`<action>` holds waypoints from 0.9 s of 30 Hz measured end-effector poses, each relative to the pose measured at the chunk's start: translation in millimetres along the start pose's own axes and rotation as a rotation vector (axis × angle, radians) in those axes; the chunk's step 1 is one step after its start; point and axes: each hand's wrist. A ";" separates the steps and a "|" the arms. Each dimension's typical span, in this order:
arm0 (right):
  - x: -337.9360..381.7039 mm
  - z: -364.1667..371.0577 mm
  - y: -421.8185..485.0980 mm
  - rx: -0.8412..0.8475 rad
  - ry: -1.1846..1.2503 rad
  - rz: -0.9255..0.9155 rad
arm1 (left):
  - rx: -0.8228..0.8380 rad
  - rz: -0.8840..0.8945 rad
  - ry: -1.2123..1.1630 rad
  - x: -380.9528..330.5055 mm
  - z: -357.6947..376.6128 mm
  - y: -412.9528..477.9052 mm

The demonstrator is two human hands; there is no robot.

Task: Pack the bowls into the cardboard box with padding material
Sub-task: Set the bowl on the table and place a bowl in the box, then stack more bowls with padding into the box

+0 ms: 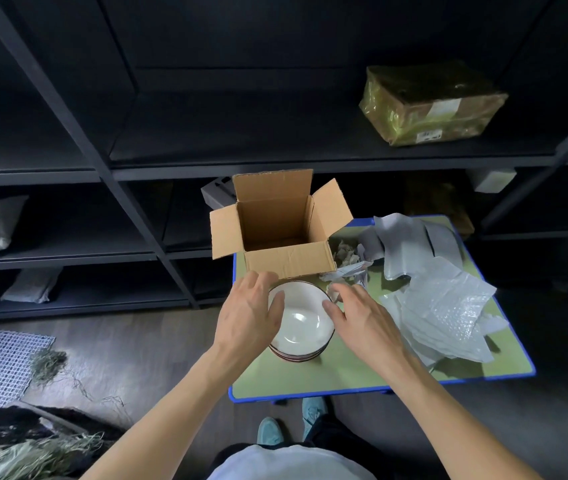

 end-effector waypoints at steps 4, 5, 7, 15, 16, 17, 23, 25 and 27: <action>-5.8 -5.0 -2.4 -0.012 0.023 0.011 | -0.002 0.042 -0.009 -7.5 1.0 5.5; -6.9 -6.8 -3.2 -0.022 0.023 0.013 | 0.000 0.046 -0.006 -7.8 0.9 8.6; -8.6 -9.7 -2.9 -0.038 0.029 0.022 | 0.008 0.047 0.009 -7.0 0.6 15.1; -26.8 -15.4 -0.1 -0.023 -0.010 0.028 | 0.072 0.215 0.048 -31.3 19.1 26.0; -32.5 -16.1 -1.9 -0.011 -0.024 0.042 | 0.087 0.235 0.052 -36.7 23.5 26.7; -39.3 -17.2 -3.7 0.003 -0.035 0.066 | 0.102 0.254 0.056 -42.2 28.4 27.5; -93.7 -27.8 -19.3 0.040 -0.027 0.222 | 0.199 0.361 0.093 -78.9 60.0 36.5; -113.8 -32.7 -24.5 0.041 -0.013 0.269 | 0.235 0.383 0.123 -92.4 73.2 42.0; -134.1 -37.8 -30.2 0.056 0.010 0.334 | 0.287 0.386 0.142 -105.9 88.3 47.1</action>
Point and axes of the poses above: each hand's wrist, its own y-axis towards the middle knuckle, its own z-axis out of the palm, x = y × z, and after that the axes turned 6 degrees about x, right-handed
